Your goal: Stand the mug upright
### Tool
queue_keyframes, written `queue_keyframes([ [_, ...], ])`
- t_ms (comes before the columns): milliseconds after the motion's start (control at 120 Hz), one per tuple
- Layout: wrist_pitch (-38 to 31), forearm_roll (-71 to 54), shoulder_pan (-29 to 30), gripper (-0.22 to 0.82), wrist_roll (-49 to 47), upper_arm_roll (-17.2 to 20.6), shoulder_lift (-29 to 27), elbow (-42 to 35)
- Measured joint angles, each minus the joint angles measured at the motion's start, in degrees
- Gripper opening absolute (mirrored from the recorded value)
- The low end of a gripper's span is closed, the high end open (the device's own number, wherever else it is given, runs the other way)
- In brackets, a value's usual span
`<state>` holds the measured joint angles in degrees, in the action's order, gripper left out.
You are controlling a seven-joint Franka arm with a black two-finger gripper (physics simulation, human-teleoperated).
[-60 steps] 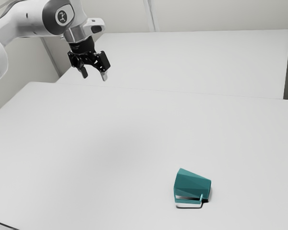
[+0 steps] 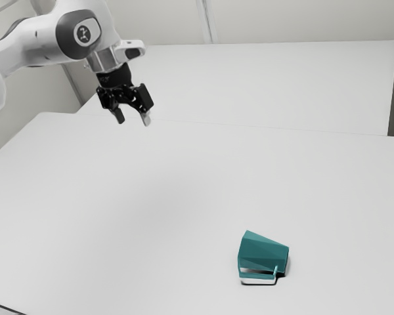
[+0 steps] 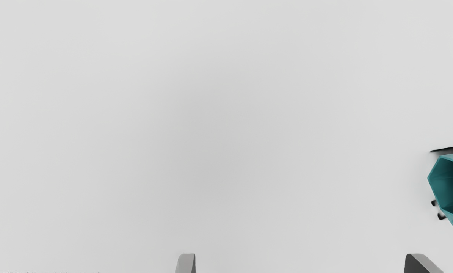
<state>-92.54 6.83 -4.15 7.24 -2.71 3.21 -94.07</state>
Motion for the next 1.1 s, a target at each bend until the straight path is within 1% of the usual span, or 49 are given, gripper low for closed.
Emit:
queue_keyframes([
  [108, -3.63, 6.55, 0.68, 0.6, -0.01, 0.34, -6.13, -10.4],
  [200, -7.09, 11.85, 0.46, 0.6, 0.17, 0.98, -9.61, -16.71],
  [275, -11.0, 15.98, -0.3, 0.6, 0.66, 2.22, -13.14, -23.45],
  [417, -17.89, 20.78, -0.72, 0.6, 1.53, 5.38, -18.37, -32.92],
  [517, -22.22, 26.13, -0.76, 0.6, 2.73, 6.64, -20.68, -38.97],
  [675, -29.09, 36.7, -0.67, 0.6, 6.41, 10.04, -19.7, -45.22],
  [800, -32.44, 45.08, -0.65, 0.6, 10.9, 11.2, -17.26, -48.0],
  [867, -33.73, 49.05, -0.6, 0.6, 13.67, 12.22, -15.8, -48.66],
  [967, -37.17, 54.08, -0.62, 0.6, 17.29, 15.71, -12.75, -48.93],
  [1100, -41.36, 59.16, -0.56, 0.6, 21.27, 18.37, -9.96, -48.85],
])
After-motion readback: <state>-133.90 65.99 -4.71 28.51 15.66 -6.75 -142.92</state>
